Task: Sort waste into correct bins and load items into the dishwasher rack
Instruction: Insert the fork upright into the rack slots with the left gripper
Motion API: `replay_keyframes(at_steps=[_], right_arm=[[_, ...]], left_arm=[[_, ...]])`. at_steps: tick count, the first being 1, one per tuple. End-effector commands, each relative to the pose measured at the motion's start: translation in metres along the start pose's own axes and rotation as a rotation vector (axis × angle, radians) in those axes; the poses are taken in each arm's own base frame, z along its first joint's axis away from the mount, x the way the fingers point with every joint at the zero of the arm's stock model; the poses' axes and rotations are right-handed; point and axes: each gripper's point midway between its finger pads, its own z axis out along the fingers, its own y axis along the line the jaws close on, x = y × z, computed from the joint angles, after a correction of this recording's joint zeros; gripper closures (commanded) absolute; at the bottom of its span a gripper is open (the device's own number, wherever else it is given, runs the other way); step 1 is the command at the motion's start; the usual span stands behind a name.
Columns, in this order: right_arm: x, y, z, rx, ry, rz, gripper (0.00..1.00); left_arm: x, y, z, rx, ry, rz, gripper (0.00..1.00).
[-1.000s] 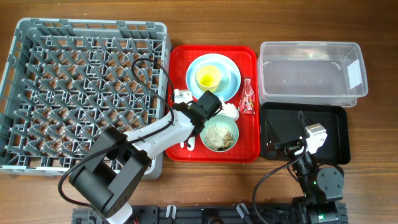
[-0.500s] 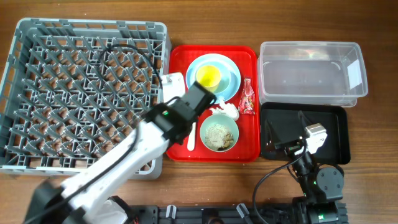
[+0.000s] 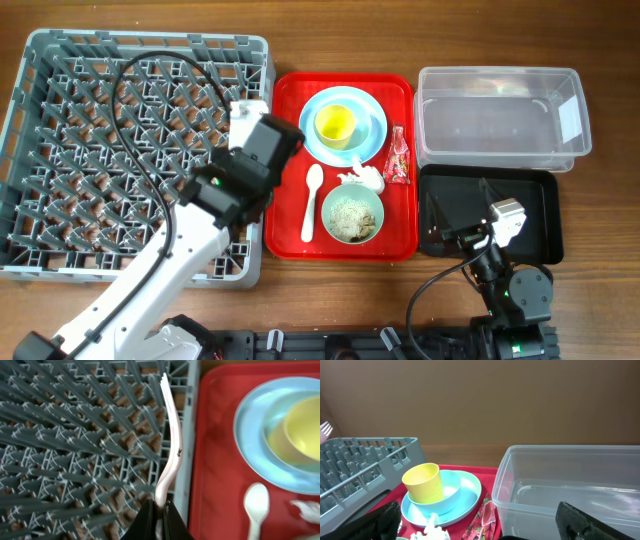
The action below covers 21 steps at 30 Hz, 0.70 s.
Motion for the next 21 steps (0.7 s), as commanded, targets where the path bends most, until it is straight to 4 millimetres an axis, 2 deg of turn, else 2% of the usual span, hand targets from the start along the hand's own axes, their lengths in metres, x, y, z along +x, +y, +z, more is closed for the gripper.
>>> replay_keyframes(at_steps=[1,10,21], right_arm=[[0.0,0.001,0.0,-0.004,-0.003,0.004,0.0],[0.0,0.001,0.0,-0.004,-0.003,0.004,0.0],[0.0,0.001,0.0,-0.004,-0.003,0.004,0.0]], left_arm=[[0.001,-0.009,0.018,0.098,0.063,0.101,0.96],[0.02,0.002,0.055,0.189,0.221,0.032,0.96],[0.043,-0.004,0.082,0.212,0.339,0.024,0.96]])
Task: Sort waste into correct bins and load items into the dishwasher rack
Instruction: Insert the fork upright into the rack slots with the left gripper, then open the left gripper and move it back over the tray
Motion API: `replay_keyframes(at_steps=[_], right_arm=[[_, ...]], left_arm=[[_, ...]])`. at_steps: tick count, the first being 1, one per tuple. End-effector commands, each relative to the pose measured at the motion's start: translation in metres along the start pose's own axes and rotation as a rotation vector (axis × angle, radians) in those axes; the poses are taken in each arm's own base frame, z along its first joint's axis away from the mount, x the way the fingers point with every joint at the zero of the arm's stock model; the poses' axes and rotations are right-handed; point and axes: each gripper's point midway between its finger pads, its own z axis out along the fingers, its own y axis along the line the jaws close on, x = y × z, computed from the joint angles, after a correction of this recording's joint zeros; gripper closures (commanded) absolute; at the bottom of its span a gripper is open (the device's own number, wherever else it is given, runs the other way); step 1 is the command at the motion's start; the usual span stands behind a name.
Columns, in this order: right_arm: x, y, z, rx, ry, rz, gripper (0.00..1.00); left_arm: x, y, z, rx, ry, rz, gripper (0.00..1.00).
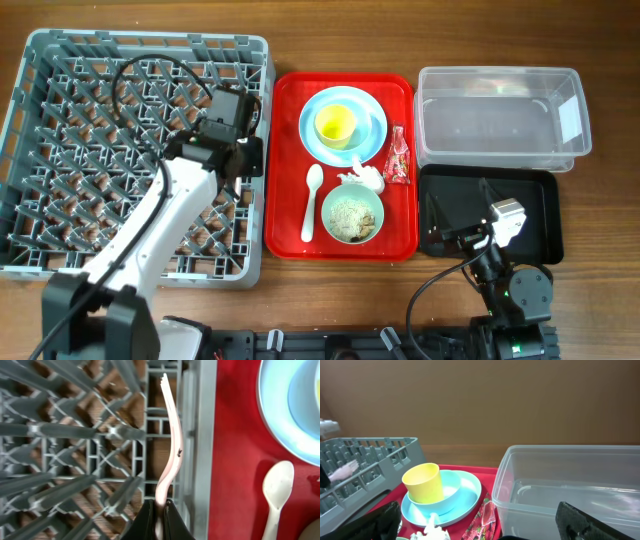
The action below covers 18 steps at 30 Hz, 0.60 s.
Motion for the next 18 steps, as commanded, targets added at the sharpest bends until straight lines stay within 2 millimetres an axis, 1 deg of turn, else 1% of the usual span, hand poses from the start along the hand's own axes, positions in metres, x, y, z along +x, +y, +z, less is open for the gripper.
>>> replay_keyframes(at_steps=[1,5,9,10,11,13,14,18], right_arm=[[-0.0005,0.0009,0.0,-0.004,-0.003,0.004,0.0],[-0.0005,0.0009,0.0,-0.004,-0.003,0.004,0.0],[-0.0005,0.0009,0.0,-0.004,-0.003,0.004,0.0],[-0.0005,0.0009,0.0,-0.004,-0.003,0.004,0.0],[-0.0005,0.0009,0.0,-0.004,-0.003,0.004,0.0],[-0.0005,0.0009,0.0,-0.004,-0.003,0.004,0.0],[-0.0005,0.0009,0.0,-0.004,-0.003,0.004,0.0],[-0.0005,0.0009,0.0,-0.004,-0.003,0.004,0.0]], left_arm=[[0.0018,-0.0037,0.0113,0.022,0.037,0.013,0.96],[0.0044,-0.0033,0.0181,0.017,0.055,0.01,0.96],[0.0026,-0.0037,0.0182,0.018,0.048,0.01,0.89],[0.0025,-0.0037,0.0182,0.018,0.048,0.01,0.87],[0.0026,-0.0037,0.0182,0.018,0.048,0.01,0.79],[0.0026,-0.0037,0.0182,0.018,0.048,0.01,0.73],[0.0027,-0.0037,0.0182,0.018,0.049,0.01,0.68],[0.0023,-0.0037,0.0174,0.019,0.046,0.01,0.69]])
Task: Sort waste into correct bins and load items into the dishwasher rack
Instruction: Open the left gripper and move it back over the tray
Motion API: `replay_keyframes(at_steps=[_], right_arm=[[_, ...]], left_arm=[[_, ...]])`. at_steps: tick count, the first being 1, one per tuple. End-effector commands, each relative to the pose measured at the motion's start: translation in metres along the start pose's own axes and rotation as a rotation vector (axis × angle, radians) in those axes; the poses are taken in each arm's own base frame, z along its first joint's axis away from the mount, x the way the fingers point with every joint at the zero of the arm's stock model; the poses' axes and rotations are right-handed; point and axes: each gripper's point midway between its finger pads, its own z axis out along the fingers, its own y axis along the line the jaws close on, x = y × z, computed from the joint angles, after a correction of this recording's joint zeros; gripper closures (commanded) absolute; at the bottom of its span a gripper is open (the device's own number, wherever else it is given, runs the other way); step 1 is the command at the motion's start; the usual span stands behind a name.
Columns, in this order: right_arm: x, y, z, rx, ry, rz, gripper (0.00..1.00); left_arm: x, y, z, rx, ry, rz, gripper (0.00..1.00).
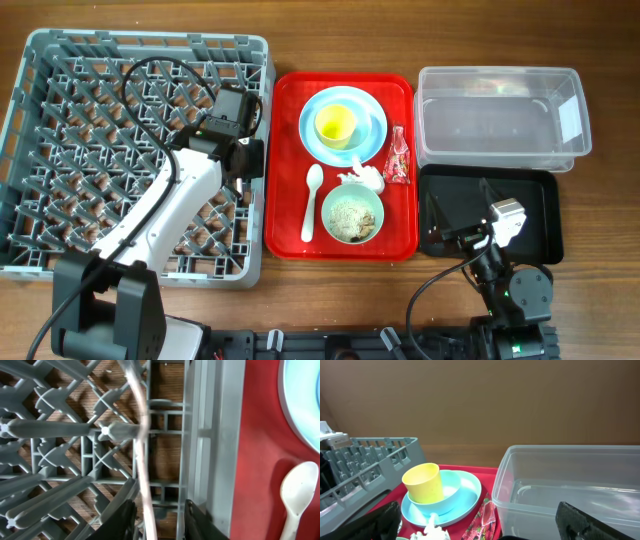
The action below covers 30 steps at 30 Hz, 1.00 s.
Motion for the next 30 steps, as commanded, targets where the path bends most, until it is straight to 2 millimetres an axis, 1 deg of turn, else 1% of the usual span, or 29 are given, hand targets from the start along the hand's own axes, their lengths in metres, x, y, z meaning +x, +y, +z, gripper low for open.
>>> replay_keyframes(at_steps=[1,3,5,8,10,11,12,13,14,17,19,20,21,22,23,26,27,28,30], right_arm=[[0.0,0.001,0.0,-0.004,-0.003,0.004,0.0],[0.0,0.001,0.0,-0.004,-0.003,0.004,0.0],[0.0,0.001,0.0,-0.004,-0.003,0.004,0.0],[0.0,0.001,0.0,-0.004,-0.003,0.004,0.0],[0.0,0.001,0.0,-0.004,-0.003,0.004,0.0],[0.0,0.001,0.0,-0.004,-0.003,0.004,0.0],[0.0,0.001,0.0,-0.004,-0.003,0.004,0.0],[0.0,0.001,0.0,-0.004,-0.003,0.004,0.0],[0.0,0.001,0.0,-0.004,-0.003,0.004,0.0],[0.0,0.001,0.0,-0.004,-0.003,0.004,0.0],[0.0,0.001,0.0,-0.004,-0.003,0.004,0.0],[0.0,0.001,0.0,-0.004,-0.003,0.004,0.0],[0.0,0.001,0.0,-0.004,-0.003,0.004,0.0],[0.0,0.001,0.0,-0.004,-0.003,0.004,0.0],[0.0,0.001,0.0,-0.004,-0.003,0.004,0.0],[0.0,0.001,0.0,-0.004,-0.003,0.004,0.0],[0.0,0.001,0.0,-0.004,-0.003,0.004,0.0],[0.0,0.001,0.0,-0.004,-0.003,0.004,0.0],[0.0,0.001,0.0,-0.004,-0.003,0.004,0.0]], left_arm=[[-0.005,-0.006,-0.004,0.028,-0.013,0.005,0.7],[-0.011,-0.006,-0.011,0.034,-0.037,0.002,0.71],[-0.02,-0.006,-0.029,0.044,-0.078,-0.003,0.71],[-0.03,-0.005,-0.062,0.063,-0.141,-0.018,0.71],[-0.033,-0.009,-0.084,0.102,-0.178,-0.043,0.71],[-0.032,-0.017,-0.098,0.164,-0.199,-0.04,0.64],[-0.03,-0.025,-0.109,0.226,-0.211,-0.034,0.47],[-0.028,-0.034,-0.12,0.292,-0.221,-0.026,0.1],[-0.026,-0.043,-0.129,0.357,-0.226,-0.016,0.0],[-0.017,-0.07,-0.151,0.542,-0.209,0.017,0.0],[-0.012,-0.078,-0.15,0.581,-0.181,0.028,0.0],[-0.009,-0.082,-0.147,0.584,-0.165,0.035,0.12],[-0.006,-0.085,-0.142,0.585,-0.146,0.042,0.48],[-0.002,-0.089,-0.137,0.586,-0.127,0.05,0.68],[0.002,-0.094,-0.132,0.586,-0.103,0.061,0.76],[0.014,-0.109,-0.115,0.587,-0.036,0.095,0.9],[0.019,-0.115,-0.109,0.587,-0.011,0.11,0.91],[0.024,-0.12,-0.102,0.579,0.011,0.124,0.96],[0.031,-0.127,-0.086,0.544,0.045,0.152,0.96]])
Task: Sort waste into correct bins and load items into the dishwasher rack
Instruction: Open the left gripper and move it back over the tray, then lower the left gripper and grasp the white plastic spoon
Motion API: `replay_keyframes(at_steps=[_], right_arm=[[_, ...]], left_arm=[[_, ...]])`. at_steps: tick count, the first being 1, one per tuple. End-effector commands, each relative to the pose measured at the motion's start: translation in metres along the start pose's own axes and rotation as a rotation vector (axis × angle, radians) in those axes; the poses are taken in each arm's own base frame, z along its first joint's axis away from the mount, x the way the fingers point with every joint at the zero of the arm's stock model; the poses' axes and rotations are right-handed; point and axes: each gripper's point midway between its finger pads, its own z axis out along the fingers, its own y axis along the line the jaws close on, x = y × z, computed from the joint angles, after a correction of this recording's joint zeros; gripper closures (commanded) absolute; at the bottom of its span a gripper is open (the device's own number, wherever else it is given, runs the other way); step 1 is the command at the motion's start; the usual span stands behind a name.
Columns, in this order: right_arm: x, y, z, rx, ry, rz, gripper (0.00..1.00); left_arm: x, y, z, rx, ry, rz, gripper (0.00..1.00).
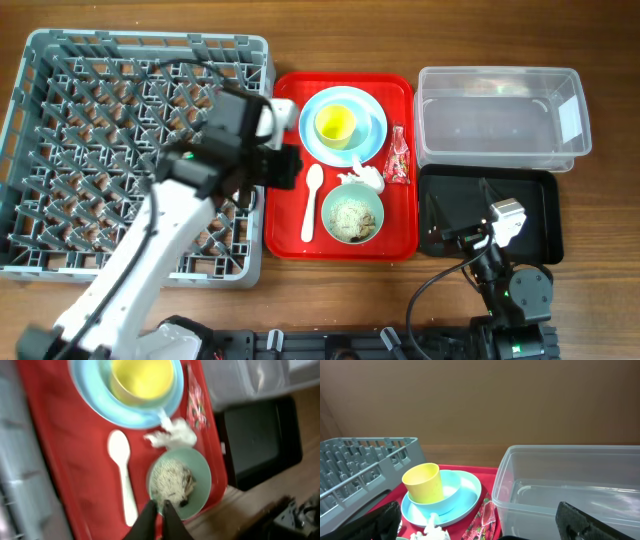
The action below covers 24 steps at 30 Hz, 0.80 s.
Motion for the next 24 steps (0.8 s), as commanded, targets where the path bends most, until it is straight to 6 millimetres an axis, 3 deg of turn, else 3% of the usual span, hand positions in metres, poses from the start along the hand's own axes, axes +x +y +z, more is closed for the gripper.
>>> replay_keyframes(at_steps=[1,4,11,15,24], right_arm=[[0.0,0.001,0.0,-0.004,-0.003,0.004,0.0],[0.0,0.001,0.0,-0.004,-0.003,0.004,0.0],[0.0,0.001,0.0,-0.004,-0.003,0.004,0.0],[0.0,0.001,0.0,-0.004,-0.003,0.004,0.0],[0.0,0.001,0.0,-0.004,-0.003,0.004,0.0]], left_arm=[[0.023,-0.001,0.037,-0.03,0.113,0.027,0.96],[0.03,0.019,0.062,-0.191,0.131,-0.064,0.96],[0.037,0.043,0.079,-0.341,0.138,-0.193,0.96],[0.044,0.044,0.087,-0.343,0.174,-0.194,0.96],[0.074,0.026,0.117,-0.32,0.293,-0.14,0.96]])
